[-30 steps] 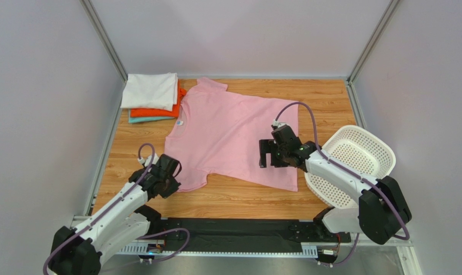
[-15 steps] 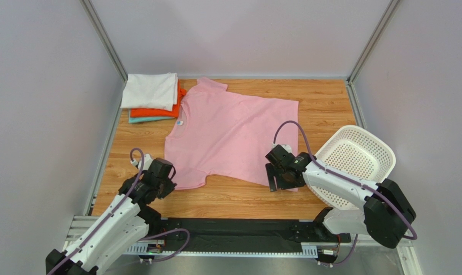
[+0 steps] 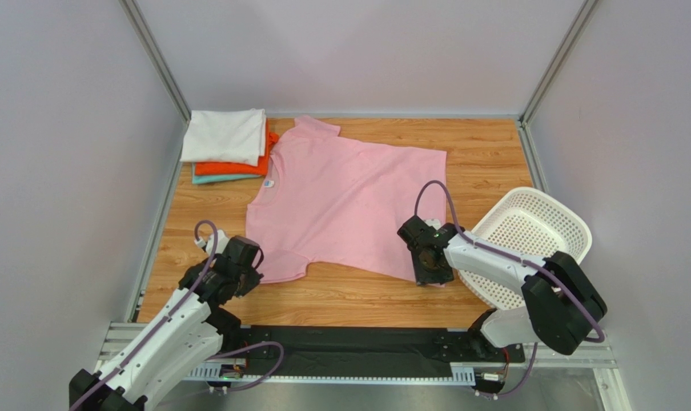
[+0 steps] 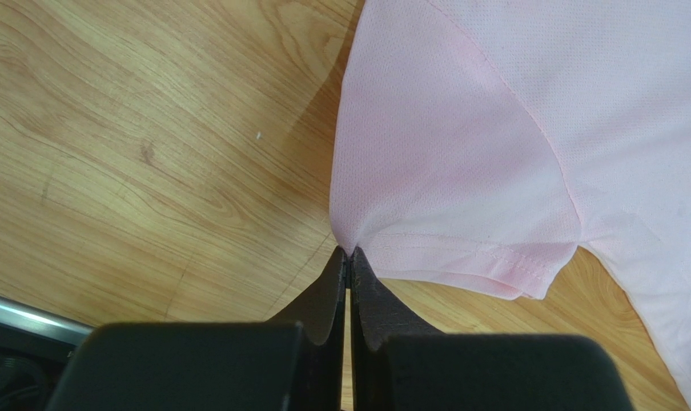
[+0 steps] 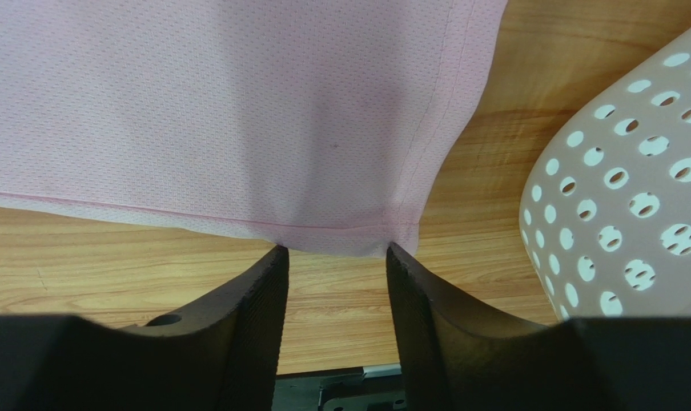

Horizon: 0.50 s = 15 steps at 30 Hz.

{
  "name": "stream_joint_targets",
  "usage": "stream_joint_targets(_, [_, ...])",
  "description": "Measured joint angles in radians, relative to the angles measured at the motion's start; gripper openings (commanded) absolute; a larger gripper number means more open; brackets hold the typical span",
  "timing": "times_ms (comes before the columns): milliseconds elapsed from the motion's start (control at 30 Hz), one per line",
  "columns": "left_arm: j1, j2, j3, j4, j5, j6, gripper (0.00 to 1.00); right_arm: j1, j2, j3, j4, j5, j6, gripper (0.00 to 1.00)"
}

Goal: Fold and stack the t-shirts
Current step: Fold the tshirt

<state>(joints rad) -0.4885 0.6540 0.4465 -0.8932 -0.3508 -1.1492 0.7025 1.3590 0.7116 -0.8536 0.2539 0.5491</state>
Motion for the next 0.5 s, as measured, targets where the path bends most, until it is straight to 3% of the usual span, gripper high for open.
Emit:
stream_joint_targets(167, [0.0, 0.006, 0.002, 0.0, -0.007, 0.0, 0.0, -0.005, 0.019, 0.0, 0.007, -0.011, -0.014, 0.34])
stream_joint_targets(500, [0.0, 0.023, 0.024, -0.008, -0.028, 0.005, 0.0, -0.006, 0.036, -0.002, 0.036, -0.041, -0.023, 0.0])
